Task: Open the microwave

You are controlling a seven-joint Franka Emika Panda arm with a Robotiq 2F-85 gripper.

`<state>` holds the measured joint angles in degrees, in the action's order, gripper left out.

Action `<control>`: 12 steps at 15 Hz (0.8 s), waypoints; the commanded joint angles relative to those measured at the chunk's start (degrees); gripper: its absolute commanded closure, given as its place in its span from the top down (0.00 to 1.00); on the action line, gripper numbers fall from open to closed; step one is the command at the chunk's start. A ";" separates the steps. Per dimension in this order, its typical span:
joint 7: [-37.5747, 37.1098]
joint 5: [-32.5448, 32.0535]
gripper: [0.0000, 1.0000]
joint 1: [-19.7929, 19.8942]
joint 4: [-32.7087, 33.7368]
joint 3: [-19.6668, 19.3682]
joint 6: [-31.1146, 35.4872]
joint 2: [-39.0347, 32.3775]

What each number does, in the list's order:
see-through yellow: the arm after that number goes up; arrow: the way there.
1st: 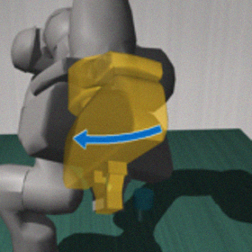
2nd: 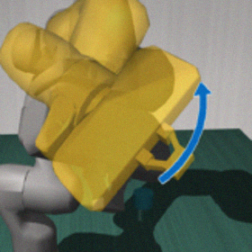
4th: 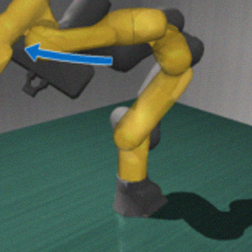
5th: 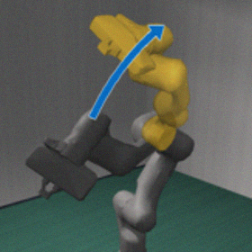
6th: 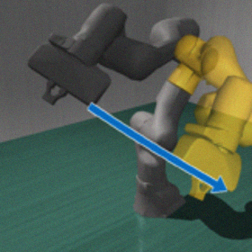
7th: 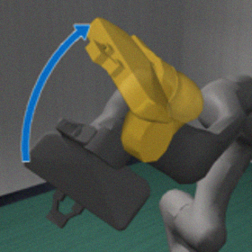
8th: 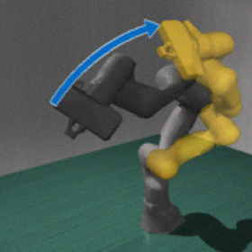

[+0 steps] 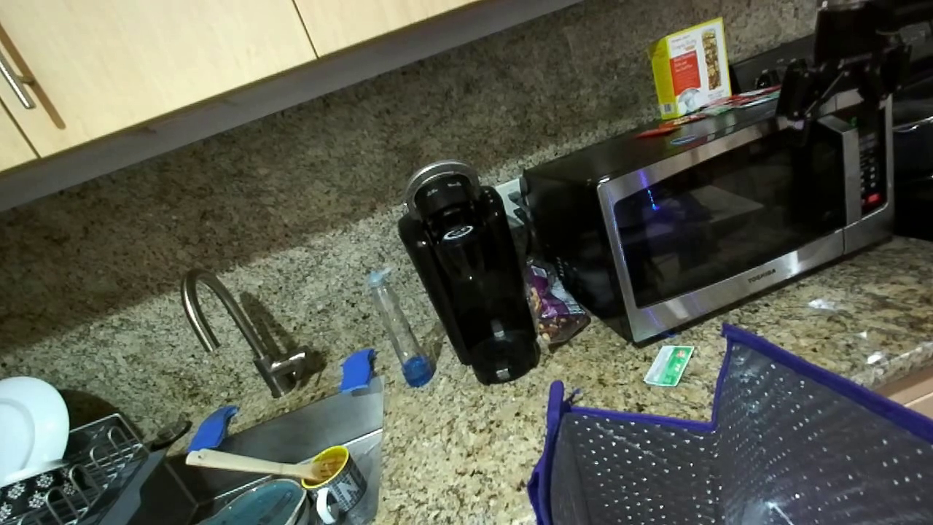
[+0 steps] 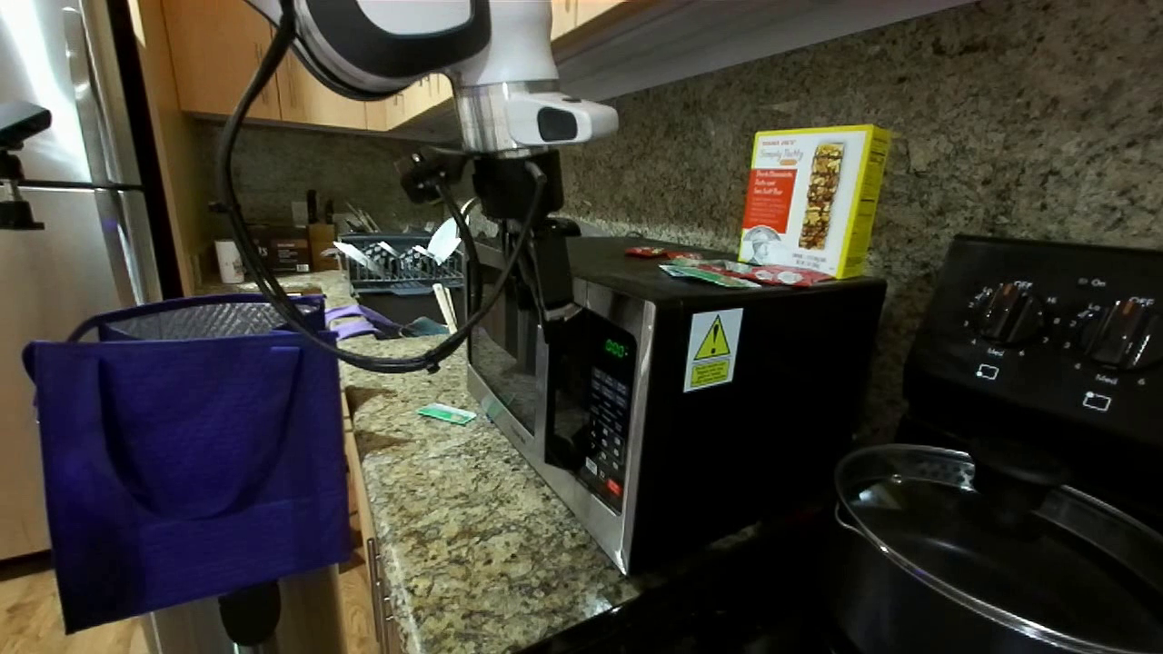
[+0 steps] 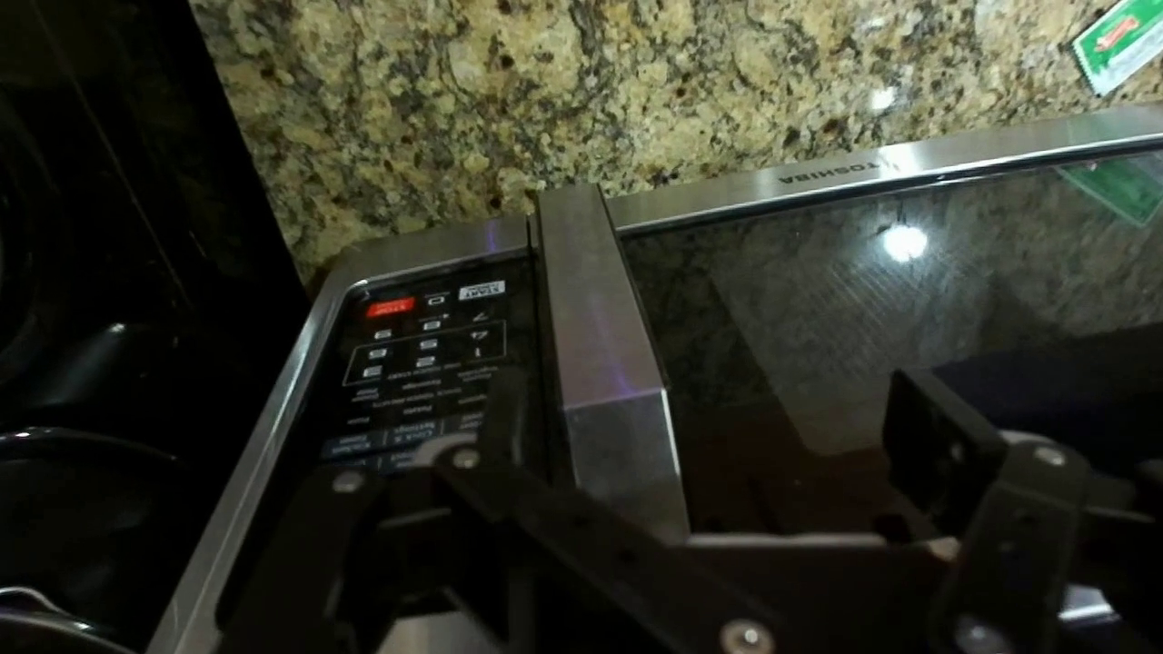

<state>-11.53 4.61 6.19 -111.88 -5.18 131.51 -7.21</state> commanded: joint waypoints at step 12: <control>6.63 -8.12 0.21 -0.92 0.06 -0.45 4.38 0.42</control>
<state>-6.07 -2.07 5.75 -111.83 -5.66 135.07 -7.79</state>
